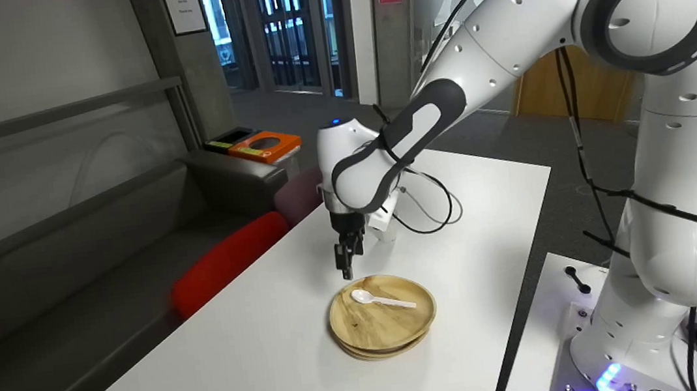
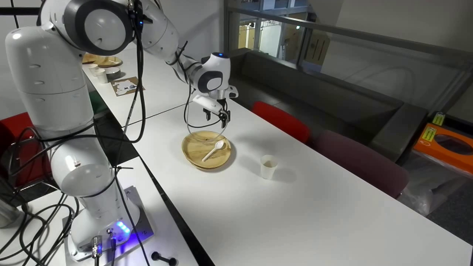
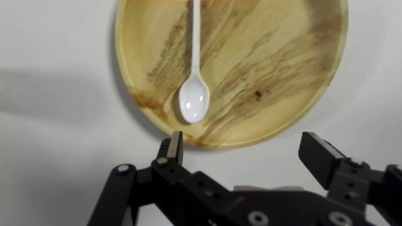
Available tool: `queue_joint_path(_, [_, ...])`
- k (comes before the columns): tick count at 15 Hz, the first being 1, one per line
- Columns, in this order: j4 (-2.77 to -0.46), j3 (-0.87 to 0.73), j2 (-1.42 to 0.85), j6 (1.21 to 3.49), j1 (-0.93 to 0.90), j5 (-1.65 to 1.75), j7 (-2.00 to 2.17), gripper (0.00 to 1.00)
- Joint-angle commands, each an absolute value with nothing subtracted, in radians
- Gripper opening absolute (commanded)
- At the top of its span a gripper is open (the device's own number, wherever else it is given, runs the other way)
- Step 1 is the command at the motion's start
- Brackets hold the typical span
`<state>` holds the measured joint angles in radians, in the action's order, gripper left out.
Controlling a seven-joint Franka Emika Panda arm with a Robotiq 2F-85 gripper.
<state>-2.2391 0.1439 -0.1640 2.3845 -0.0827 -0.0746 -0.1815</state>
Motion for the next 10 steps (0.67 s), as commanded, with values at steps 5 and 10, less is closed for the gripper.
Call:
queue_joint_path(5, [-2.336, 0.156, -0.152, 2.332, -0.091, 0.012, -0.364, 1.00])
queue_joint_path(10, [-2.344, 0.137, -0.176, 2.359, -0.090, 0.074, -0.333, 1.00])
